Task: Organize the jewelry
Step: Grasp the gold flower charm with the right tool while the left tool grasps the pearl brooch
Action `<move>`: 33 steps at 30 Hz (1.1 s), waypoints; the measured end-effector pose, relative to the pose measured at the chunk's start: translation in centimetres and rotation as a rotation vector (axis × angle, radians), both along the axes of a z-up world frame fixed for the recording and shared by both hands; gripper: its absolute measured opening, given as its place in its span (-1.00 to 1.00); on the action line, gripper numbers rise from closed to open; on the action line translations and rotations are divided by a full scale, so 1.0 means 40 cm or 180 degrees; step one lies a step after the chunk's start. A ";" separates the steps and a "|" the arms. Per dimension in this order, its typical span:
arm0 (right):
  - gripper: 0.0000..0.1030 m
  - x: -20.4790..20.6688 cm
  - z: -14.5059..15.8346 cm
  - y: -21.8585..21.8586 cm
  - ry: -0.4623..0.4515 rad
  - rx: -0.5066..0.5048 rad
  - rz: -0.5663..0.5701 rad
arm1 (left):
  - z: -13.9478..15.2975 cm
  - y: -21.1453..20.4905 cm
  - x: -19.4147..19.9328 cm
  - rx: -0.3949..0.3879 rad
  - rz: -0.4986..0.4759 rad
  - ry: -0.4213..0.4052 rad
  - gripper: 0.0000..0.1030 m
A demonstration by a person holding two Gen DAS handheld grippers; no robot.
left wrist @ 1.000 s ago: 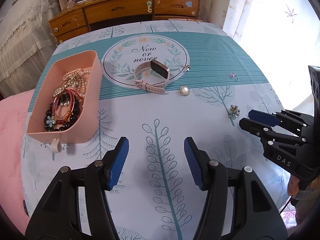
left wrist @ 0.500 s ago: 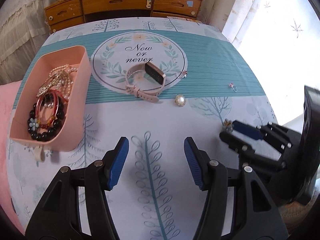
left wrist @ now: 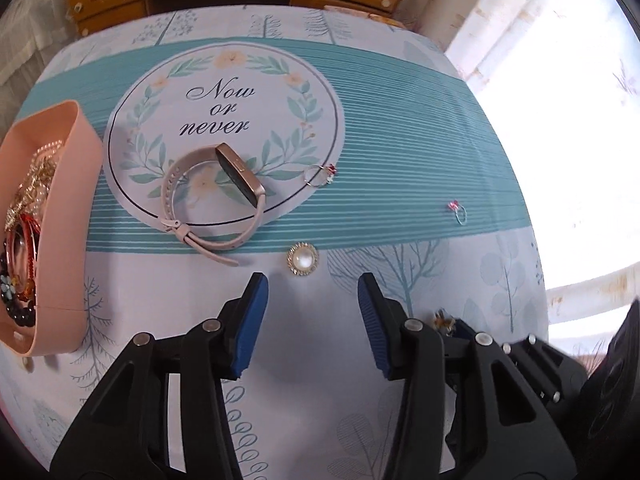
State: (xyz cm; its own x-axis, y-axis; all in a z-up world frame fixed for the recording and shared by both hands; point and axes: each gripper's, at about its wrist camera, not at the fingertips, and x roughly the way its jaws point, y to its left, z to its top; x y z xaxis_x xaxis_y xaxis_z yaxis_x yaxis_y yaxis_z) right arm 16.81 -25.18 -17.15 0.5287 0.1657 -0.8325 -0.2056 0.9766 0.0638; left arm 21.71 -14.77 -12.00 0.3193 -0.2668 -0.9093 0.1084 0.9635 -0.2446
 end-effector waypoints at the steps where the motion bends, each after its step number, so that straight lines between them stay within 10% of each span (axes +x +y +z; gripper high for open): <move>1: -0.72 -0.004 0.002 -0.006 -0.0005 0.0024 -0.0019 | -0.004 0.005 0.008 -0.0031 0.0048 0.0046 -0.15; 23: -0.72 -0.050 0.029 -0.109 -0.0093 0.0418 -0.0217 | -0.005 -0.088 0.105 0.0701 -0.0007 0.0390 -0.69; 33: -0.72 -0.057 0.021 -0.130 -0.0092 0.0508 -0.0265 | -0.006 -0.108 0.096 0.0604 -0.0113 0.0393 -0.73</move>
